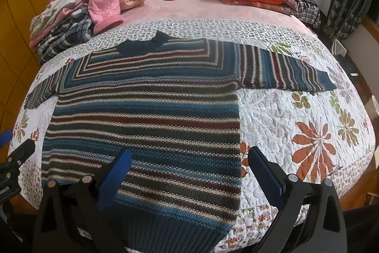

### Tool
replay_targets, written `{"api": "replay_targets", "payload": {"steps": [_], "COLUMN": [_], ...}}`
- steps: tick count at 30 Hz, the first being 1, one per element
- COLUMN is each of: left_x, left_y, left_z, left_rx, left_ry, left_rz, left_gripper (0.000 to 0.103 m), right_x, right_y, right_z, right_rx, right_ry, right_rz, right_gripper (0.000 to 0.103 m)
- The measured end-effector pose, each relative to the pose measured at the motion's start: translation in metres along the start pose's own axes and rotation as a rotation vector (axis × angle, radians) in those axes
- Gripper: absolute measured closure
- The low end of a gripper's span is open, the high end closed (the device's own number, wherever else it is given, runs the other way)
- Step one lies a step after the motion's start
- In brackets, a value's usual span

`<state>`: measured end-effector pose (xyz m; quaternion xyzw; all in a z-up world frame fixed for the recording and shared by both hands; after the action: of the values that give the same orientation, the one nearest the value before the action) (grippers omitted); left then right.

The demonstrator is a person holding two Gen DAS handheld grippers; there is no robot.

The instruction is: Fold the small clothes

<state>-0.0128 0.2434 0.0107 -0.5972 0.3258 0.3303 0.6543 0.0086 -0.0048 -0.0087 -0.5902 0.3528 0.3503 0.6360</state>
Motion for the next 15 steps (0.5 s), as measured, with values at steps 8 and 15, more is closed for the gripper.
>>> {"api": "replay_targets", "payload": {"steps": [8,15], "left_x": [-0.0004,-0.0009], "left_y": [-0.0005,-0.0003], "left_z": [0.0004,0.0007], "left_rx": [0.001,0.003], "left_ry": [-0.001,-0.003], "left_rz": [-0.003,-0.003], "left_gripper": [0.003,0.003], "right_x": [-0.0010,-0.0014], "right_y": [-0.0002,0.0001], "right_z": [0.0012,0.0018], "right_rx": [-0.003,-0.006], "right_ry": [0.002,0.003], "right_rz": [-0.007,-0.011], "right_gripper": [0.004,0.004]}}
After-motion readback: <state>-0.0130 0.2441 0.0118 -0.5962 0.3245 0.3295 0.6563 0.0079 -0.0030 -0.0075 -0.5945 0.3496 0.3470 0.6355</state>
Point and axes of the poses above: each gripper's, at about its wrist camera, not at the fingertips, and x roughly the way its jaws point, z to its left, y to its underside, the point moved 1 cm from there along x, roughly the way its jaws point, and after that the axes turned 2 degrees about x, right-handed, at the moved point
